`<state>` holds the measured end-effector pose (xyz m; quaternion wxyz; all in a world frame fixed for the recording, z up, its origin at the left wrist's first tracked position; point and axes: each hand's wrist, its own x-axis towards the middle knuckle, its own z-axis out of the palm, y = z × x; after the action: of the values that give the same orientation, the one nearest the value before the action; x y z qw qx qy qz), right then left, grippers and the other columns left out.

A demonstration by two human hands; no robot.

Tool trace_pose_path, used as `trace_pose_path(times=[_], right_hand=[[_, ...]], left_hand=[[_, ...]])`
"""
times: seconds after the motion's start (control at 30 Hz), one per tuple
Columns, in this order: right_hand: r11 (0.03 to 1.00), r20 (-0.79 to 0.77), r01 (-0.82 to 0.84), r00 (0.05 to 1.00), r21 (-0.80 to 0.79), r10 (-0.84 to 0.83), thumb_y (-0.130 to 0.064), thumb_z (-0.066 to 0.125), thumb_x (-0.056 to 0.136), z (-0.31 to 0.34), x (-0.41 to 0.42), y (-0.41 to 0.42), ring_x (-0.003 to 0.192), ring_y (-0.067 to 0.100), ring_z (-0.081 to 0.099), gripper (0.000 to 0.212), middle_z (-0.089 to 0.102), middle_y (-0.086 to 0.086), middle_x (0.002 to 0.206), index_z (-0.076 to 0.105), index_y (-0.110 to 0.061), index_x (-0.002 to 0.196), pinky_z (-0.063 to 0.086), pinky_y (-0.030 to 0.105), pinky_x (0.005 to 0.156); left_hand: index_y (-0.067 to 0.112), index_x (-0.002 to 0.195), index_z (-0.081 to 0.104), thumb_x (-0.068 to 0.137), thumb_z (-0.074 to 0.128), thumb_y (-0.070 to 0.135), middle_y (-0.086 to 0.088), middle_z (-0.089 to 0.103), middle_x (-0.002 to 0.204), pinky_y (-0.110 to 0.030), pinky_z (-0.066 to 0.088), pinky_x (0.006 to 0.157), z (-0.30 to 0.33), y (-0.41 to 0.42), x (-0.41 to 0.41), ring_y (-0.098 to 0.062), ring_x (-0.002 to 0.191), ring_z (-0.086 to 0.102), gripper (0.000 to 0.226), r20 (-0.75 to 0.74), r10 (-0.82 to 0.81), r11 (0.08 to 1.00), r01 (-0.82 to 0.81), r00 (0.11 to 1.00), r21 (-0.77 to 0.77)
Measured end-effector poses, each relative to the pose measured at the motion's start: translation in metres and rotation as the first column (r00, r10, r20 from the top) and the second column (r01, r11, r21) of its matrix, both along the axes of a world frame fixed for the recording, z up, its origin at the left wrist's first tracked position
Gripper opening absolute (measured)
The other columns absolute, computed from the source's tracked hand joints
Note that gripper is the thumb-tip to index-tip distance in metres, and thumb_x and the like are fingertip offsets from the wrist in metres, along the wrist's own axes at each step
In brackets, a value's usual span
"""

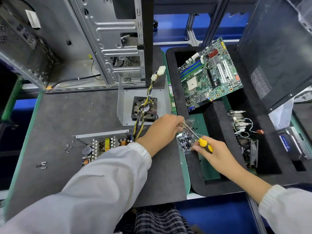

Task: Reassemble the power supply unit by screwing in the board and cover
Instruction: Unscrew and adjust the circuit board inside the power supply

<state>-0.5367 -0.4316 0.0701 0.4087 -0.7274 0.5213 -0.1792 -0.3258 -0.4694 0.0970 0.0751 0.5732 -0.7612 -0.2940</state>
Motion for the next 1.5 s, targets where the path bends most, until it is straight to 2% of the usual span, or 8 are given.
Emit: trace_pose_path(times=[0.23,0.43,0.53,0.67,0.8,1.0,1.2,1.5], right_hand=[[0.92,0.406,0.256,0.838,0.296,-0.364,-0.037,0.071,0.075,0.03,0.009,0.014,0.04,0.014,0.028,0.021,0.05,0.005,0.053,0.068,-0.018,0.083,0.033,0.021,0.049],[0.886,0.545,0.141,0.743,0.441,-0.389,-0.038,0.07,0.073,0.066,0.038,0.015,0.04,0.012,0.022,0.029,0.037,0.0,0.043,0.061,-0.01,0.074,0.028,0.021,0.049],[0.864,0.698,-0.026,0.601,0.504,-0.389,-0.043,0.077,0.071,0.081,0.054,0.017,0.038,0.007,0.022,0.041,0.023,0.006,0.049,0.059,-0.008,0.08,0.027,0.017,0.045],[0.862,0.781,-0.122,0.499,0.492,-0.375,-0.046,0.082,0.067,0.091,0.077,0.019,0.038,0.007,0.023,0.04,0.016,0.013,0.058,0.063,-0.013,0.079,0.022,0.02,0.048],[0.892,0.76,-0.066,0.554,0.447,-0.34,-0.046,0.081,0.066,0.098,0.098,0.019,0.04,0.007,0.031,0.035,0.053,0.002,0.057,0.063,-0.017,0.075,0.027,0.018,0.048],[0.965,0.749,0.018,0.626,0.262,-0.215,-0.029,0.073,0.07,0.105,0.125,0.017,0.039,0.009,0.025,0.013,0.039,0.006,0.056,0.065,-0.02,0.064,0.024,0.018,0.047],[0.978,0.544,0.176,0.835,-0.115,-0.087,-0.034,0.079,0.069,0.109,0.145,0.018,0.06,0.013,0.046,0.008,0.047,-0.007,0.066,0.074,-0.029,0.073,0.048,0.031,0.056],[0.946,0.114,-0.165,0.972,-0.277,0.203,-0.068,0.056,0.076,0.121,0.125,-0.003,0.076,-0.004,0.055,0.03,0.058,-0.028,0.084,0.059,-0.053,0.101,0.039,0.011,0.066]], left_hand=[[0.011,0.094,0.049,0.097,0.059,0.025,-0.009,0.059,0.098,-0.038,0.048,0.072,-0.001,0.006,0.001,-0.031,0.091,0.059,0.017,0.086,-0.035,0.997,0.04,0.996,-0.064],[0.01,0.116,0.053,0.093,0.065,0.026,-0.008,0.056,0.112,-0.043,0.048,0.085,0.021,0.021,0.009,-0.028,0.103,0.058,0.032,0.121,-0.039,0.997,0.046,0.992,-0.06],[0.011,0.106,0.062,0.094,0.064,0.022,-0.001,0.061,0.099,-0.029,0.046,0.078,0.045,0.043,0.021,-0.011,0.088,0.058,0.016,-0.143,0.095,0.99,-0.109,0.985,-0.091],[0.013,0.078,0.068,0.1,0.055,0.027,-0.002,0.064,0.068,-0.015,0.031,0.04,0.082,0.081,0.037,-0.006,0.044,0.043,0.029,-0.751,0.429,0.903,-0.218,0.502,0.37],[0.009,0.083,0.073,0.092,0.059,0.029,-0.006,0.066,0.073,-0.015,0.027,0.037,0.097,0.098,0.043,-0.01,0.043,0.037,0.025,-0.84,0.472,0.882,-0.161,0.269,0.444],[0.001,0.091,0.074,0.087,0.067,0.017,-0.03,0.055,0.068,-0.017,0.025,0.038,0.087,0.104,0.057,-0.009,0.044,0.036,0.018,-0.835,0.518,0.826,-0.365,0.187,0.431],[-0.001,0.093,0.073,0.077,0.064,0.015,-0.007,0.07,0.078,-0.012,0.026,0.036,0.079,0.109,0.071,-0.003,0.045,0.041,0.024,-0.719,0.688,0.706,-0.141,-0.093,0.694],[0.009,0.077,0.076,0.08,0.064,0.014,-0.002,0.065,0.069,-0.011,0.029,0.037,0.072,0.093,0.118,-0.003,0.05,0.047,0.013,-0.781,0.619,0.754,-0.215,-0.083,0.62]])
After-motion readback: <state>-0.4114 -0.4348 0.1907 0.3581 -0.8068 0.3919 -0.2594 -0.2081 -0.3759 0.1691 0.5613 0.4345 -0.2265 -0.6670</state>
